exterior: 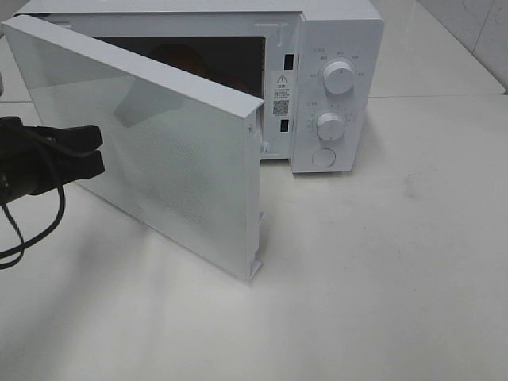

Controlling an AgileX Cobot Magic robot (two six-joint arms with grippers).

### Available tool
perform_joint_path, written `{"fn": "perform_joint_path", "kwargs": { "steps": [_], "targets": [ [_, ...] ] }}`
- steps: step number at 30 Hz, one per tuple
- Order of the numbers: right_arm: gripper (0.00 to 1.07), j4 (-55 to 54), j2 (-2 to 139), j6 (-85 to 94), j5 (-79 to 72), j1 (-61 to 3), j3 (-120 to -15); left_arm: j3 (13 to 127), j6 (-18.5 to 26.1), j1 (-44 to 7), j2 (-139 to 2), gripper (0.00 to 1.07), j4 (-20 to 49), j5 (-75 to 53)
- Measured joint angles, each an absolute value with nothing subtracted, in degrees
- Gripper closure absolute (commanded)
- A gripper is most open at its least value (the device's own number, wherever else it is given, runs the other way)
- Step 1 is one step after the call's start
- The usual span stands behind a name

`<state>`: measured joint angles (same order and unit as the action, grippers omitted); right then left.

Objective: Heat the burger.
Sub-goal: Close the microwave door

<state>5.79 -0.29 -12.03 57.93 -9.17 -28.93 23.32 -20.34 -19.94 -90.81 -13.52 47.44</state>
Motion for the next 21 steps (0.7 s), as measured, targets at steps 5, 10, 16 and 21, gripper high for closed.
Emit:
{"fn": "perform_joint_path", "kwargs": {
  "steps": [5,10,16,21],
  "targets": [
    [0.32,5.8,-0.3,-12.0,57.9,-9.2,-28.9,26.8,-19.3,-23.5,-93.7,1.07,-12.0,47.7],
    [0.32,5.8,-0.3,-12.0,57.9,-9.2,-28.9,30.0,-18.8,-26.1,-96.1,1.07,-10.0,47.7],
    [0.32,5.8,-0.3,-12.0,57.9,-9.2,-28.9,34.0,-16.5,-28.4,-99.0,1.07,-6.6,47.0],
    [0.32,5.8,-0.3,-12.0,57.9,-9.2,-28.9,37.5,-14.3,-30.7,-101.2,1.07,-2.8,46.8]
  ]
}}
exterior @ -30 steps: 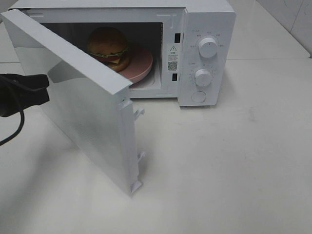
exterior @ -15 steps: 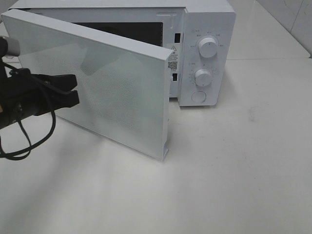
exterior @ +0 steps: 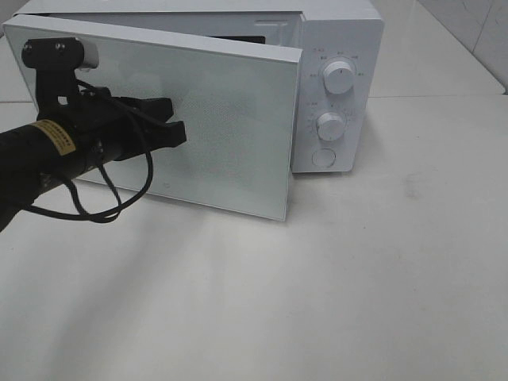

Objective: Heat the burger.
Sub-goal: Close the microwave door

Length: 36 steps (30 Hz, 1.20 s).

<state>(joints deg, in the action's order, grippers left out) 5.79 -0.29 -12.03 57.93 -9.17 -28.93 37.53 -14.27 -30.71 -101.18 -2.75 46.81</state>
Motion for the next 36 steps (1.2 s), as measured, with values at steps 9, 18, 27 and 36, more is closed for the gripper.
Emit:
{"fn": "perform_joint_path", "kwargs": {
  "steps": [9,18,27,36],
  "targets": [
    [0.32,5.8,-0.3,-12.0,57.9,-9.2,-28.9,42.9,-10.3,-33.7,-105.2,1.07,2.8,46.4],
    [0.32,5.8,-0.3,-12.0,57.9,-9.2,-28.9,51.0,-4.4,-35.5,-109.6,1.07,9.1,43.3],
    [0.32,5.8,-0.3,-12.0,57.9,-9.2,-28.9,57.2,-1.1,-36.7,-112.9,1.07,9.4,37.2],
    [0.32,5.8,-0.3,-12.0,57.9,-9.2,-28.9,60.8,3.8,-37.3,-115.1,1.07,11.7,34.7]
  ]
}}
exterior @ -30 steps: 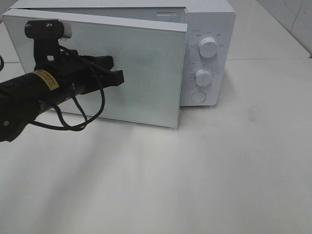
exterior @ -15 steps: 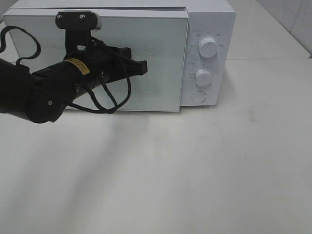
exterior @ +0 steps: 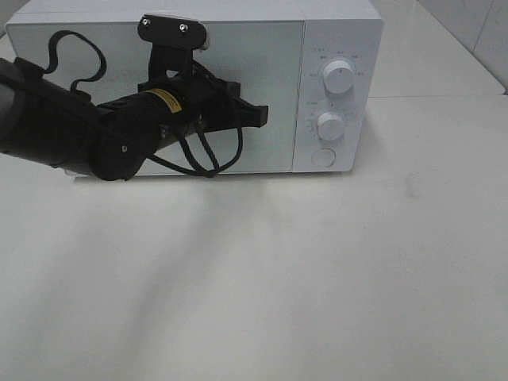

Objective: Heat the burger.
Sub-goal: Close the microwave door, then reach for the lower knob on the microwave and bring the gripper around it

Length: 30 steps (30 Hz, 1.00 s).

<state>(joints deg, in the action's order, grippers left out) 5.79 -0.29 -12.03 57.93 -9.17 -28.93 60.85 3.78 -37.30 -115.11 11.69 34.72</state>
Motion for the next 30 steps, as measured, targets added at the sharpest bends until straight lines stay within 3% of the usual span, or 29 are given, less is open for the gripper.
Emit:
{"fn": "perform_joint_path", "kwargs": {
  "steps": [11,25,27,28,30],
  "targets": [
    [0.32,5.7,-0.3,-12.0,57.9,-9.2,-28.9,61.1,4.4,-37.3,-115.2,1.07,11.1,32.7],
    [0.32,5.7,-0.3,-12.0,57.9,-9.2,-28.9,59.4,4.4,-37.9,-106.1,1.07,11.7,11.8],
    [0.32,5.7,-0.3,-12.0,57.9,-9.2,-28.9,59.0,4.2,-38.1,-103.4,0.95,11.7,1.9],
    [0.32,5.7,-0.3,-12.0,57.9,-9.2,-28.9,59.0,4.2,-38.1,-103.4,0.95,11.7,1.9],
    [0.32,5.7,-0.3,-12.0,57.9,-9.2,-28.9,58.8,4.2,-38.1,-101.4,0.4,11.5,-5.2]
  ]
}}
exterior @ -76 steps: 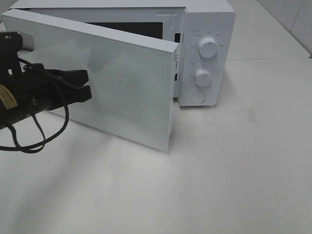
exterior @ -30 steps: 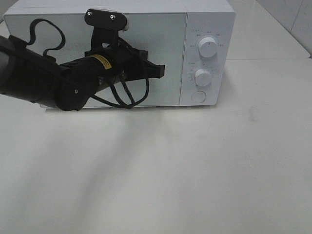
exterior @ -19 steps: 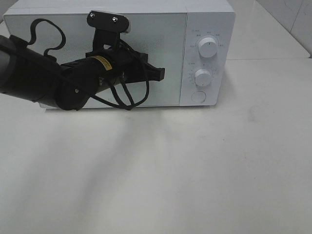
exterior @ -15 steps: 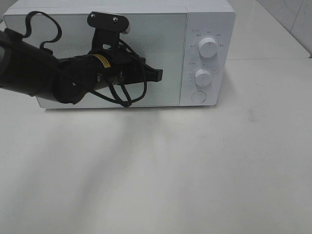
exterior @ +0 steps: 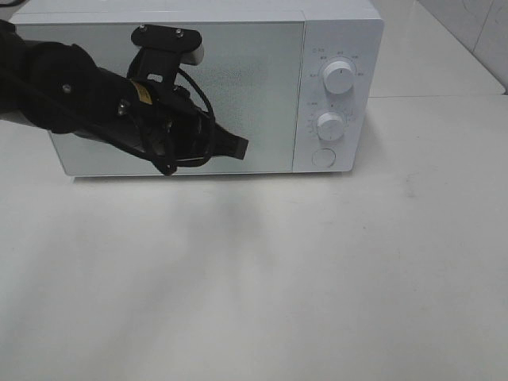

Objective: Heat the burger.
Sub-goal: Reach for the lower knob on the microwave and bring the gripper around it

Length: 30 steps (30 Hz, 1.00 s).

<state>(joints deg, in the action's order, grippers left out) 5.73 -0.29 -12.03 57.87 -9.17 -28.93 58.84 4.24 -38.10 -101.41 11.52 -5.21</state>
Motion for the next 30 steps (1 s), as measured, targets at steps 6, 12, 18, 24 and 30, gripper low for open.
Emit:
{"fn": "perform_joint_path", "kwargs": {
  "steps": [6,12,18,24,30],
  "targets": [
    [0.32,5.7,-0.3,-12.0,57.9,-9.2,-28.9,58.8,3.7,-38.1,-97.6,0.07,11.5,-16.3],
    [0.32,5.7,-0.3,-12.0,57.9,-9.2,-28.9,58.8,3.7,-38.1,-93.6,0.07,11.1,-28.0],
    [0.32,5.7,-0.3,-12.0,57.9,-9.2,-28.9,58.8,3.6,-37.1,-90.2,0.07,10.3,-39.6],
    [0.32,5.7,-0.3,-12.0,57.9,-9.2,-28.9,58.8,3.6,-32.2,-86.7,0.07,8.7,-46.2],
    [0.32,5.7,-0.3,-12.0,57.9,-9.2,-28.9,58.8,3.8,-19.7,-79.1,0.07,8.0,-50.2]
  ]
}}
